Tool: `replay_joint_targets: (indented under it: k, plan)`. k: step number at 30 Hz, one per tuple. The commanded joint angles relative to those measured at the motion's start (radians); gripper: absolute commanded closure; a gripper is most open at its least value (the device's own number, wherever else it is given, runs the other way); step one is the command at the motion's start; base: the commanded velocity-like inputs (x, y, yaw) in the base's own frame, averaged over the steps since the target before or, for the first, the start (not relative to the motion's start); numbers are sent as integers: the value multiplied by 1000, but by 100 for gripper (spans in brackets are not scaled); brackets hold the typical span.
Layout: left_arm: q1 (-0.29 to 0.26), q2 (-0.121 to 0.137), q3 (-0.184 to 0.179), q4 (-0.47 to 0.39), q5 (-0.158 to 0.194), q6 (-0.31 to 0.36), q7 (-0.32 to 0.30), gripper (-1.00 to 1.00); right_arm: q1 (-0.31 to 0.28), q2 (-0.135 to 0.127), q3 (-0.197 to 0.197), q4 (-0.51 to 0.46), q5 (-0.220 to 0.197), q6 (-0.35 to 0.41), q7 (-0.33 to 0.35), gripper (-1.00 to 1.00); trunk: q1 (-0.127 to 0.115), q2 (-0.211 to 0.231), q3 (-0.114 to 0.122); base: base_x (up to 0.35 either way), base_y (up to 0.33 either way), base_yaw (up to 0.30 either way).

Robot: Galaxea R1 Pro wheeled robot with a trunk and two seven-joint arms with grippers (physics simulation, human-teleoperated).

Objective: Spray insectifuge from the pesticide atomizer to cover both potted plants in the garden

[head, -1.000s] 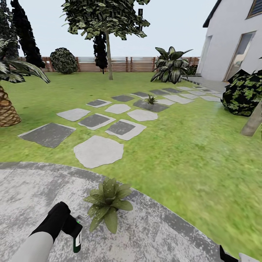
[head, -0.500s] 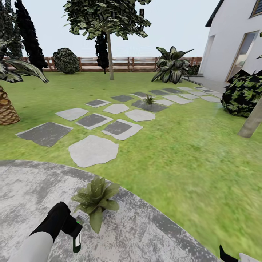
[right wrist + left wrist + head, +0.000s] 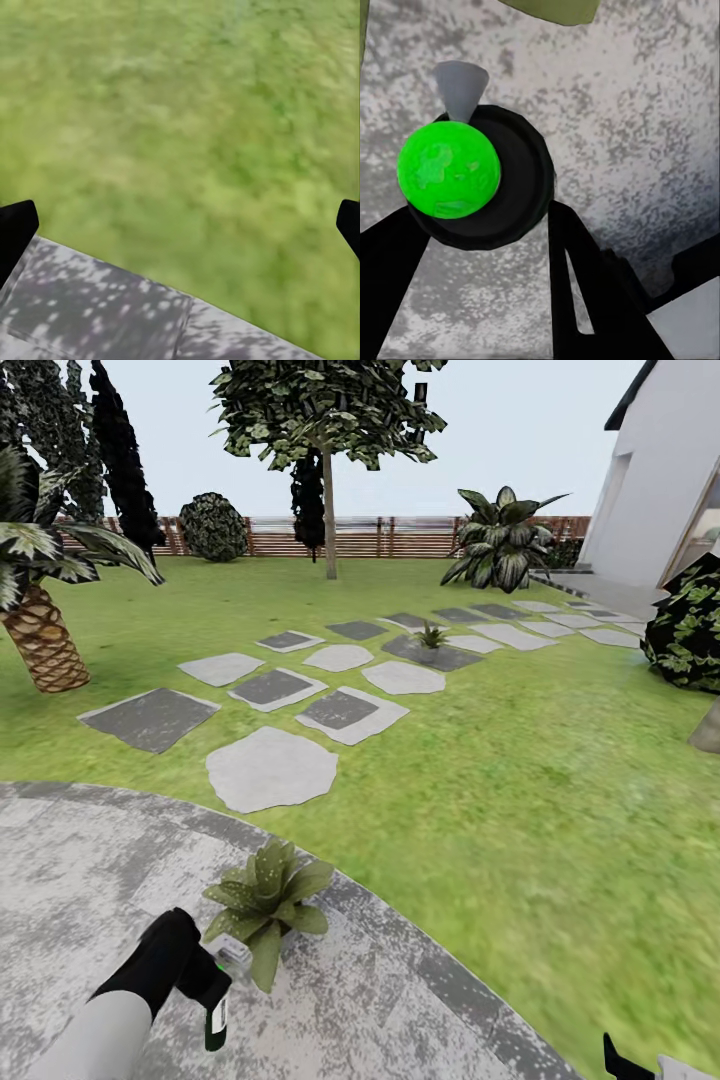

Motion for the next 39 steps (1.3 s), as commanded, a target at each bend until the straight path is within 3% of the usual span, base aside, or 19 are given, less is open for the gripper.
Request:
replay_joint_targets:
  k: [1,4,8,12,20,30,35,39]
  plan:
    - [-3,3,-8,-1,-7,26,-8,100,-1,0,-8,0,5,-5,9,-100,0,0,-1,0,0,1]
    - [-16,5,-19,-2,-8,141,-9,100,-2,0,-8,0,5,-5,9,-100,0,0,-1,0,0,0]
    - [-80,-4,-20,-1,-7,194,-11,100,-2,0,-9,0,5,-5,9,-100,0,0,-1,0,0,0]
    - [-90,11,-20,-1,-2,198,-12,100,-2,0,-9,0,6,-5,9,-100,0,0,-1,0,0,0]
    - [-79,7,-24,-1,0,186,-5,100,-2,-1,-10,0,7,-4,9,-100,0,0,-1,-3,0,0]
    - [-79,-1,-17,-2,3,185,-4,100,-2,-1,-10,0,7,-4,9,-100,0,0,-1,-274,0,6]
    - [-98,-14,-18,-3,4,190,-9,100,-2,0,-8,0,7,-3,9,-100,0,0,-1,-30,0,217]
    - [-165,-22,-16,-2,6,198,-10,100,-1,0,-9,0,7,-3,9,-100,0,0,-1,-2,0,59]
